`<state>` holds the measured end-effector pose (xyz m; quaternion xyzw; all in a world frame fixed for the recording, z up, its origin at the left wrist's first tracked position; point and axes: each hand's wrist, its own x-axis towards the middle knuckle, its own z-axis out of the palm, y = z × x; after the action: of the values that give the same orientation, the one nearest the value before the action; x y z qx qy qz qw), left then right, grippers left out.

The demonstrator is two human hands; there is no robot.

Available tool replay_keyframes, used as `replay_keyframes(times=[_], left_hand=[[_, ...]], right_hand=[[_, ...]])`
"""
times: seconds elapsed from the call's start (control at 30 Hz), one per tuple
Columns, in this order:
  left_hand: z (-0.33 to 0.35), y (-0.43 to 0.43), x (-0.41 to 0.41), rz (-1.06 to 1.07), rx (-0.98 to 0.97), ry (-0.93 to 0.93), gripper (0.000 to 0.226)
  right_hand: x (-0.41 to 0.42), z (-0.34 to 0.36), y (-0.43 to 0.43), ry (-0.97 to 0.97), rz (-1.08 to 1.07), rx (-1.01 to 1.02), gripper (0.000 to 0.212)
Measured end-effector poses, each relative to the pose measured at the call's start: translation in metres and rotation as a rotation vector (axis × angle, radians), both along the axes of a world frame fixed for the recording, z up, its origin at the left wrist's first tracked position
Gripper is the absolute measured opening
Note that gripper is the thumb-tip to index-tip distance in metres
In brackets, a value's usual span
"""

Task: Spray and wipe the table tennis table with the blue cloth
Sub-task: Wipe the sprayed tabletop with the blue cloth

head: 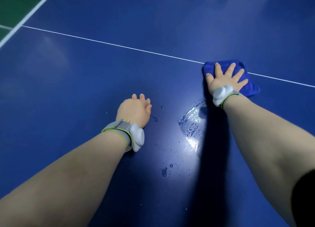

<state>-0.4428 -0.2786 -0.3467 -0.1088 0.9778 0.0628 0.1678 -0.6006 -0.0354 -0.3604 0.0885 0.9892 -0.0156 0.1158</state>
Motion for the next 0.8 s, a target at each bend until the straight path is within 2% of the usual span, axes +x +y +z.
replay_keyframes(times=[0.33,0.43,0.53,0.6,0.8], left_hand=[[0.022,0.008,0.001,-0.081,-0.099,0.036,0.039],[0.03,0.012,0.004,-0.058,-0.109,0.056,0.038],[0.032,0.013,0.005,-0.088,-0.123,0.034,0.04],[0.032,0.013,0.005,-0.095,-0.1,0.003,0.041],[0.031,0.01,0.003,-0.112,-0.108,-0.036,0.043]], right_hand=[[0.02,-0.013,-0.173,-0.023,0.725,-0.049,0.064],[0.024,-0.02,-0.179,-0.04,0.814,-0.028,0.069],[0.025,-0.01,-0.165,-0.032,0.751,-0.068,0.059],[0.022,-0.001,-0.148,-0.034,0.634,-0.113,0.053],[-0.012,-0.001,-0.046,0.007,0.19,-0.067,0.055]])
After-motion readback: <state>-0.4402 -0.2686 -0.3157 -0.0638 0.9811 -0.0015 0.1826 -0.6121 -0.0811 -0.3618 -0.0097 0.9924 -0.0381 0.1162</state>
